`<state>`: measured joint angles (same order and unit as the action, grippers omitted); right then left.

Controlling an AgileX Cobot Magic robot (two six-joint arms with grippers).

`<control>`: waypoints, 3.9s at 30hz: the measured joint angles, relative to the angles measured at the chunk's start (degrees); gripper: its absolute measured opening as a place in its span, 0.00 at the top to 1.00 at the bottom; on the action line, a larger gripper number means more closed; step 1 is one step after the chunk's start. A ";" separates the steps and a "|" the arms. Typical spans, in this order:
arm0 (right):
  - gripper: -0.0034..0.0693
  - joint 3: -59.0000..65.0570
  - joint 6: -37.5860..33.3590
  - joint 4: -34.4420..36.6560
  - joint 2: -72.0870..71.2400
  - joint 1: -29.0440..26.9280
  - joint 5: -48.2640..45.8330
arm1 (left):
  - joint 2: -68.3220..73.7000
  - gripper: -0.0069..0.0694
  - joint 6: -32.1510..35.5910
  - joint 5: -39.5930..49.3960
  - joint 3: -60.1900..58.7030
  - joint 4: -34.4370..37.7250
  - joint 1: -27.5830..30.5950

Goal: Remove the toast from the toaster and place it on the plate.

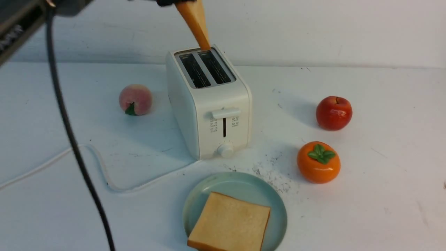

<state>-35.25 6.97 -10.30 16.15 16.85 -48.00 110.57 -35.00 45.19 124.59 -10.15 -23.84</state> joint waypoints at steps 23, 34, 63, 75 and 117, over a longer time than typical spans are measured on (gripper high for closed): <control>0.81 0.00 0.05 -0.01 0.00 0.01 1.12 | -26.45 0.75 32.27 26.55 -41.10 23.75 0.00; 0.80 0.00 0.05 0.04 0.00 0.01 2.20 | -18.14 0.75 25.59 14.64 -43.51 18.20 -6.50; 0.76 0.00 0.05 -0.01 0.00 0.01 2.20 | -5.91 0.75 8.90 6.03 -43.51 -13.39 -19.24; 0.75 0.00 0.05 0.03 0.00 0.01 2.02 | -3.17 0.75 11.94 4.15 -43.45 -11.73 -19.32; 0.73 0.00 0.05 1.06 0.00 0.01 2.02 | -3.39 0.37 8.67 8.75 -36.40 7.16 -19.32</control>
<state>-35.25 7.02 -9.24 16.15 16.86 -45.98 107.17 -26.33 53.95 88.19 -2.99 -43.15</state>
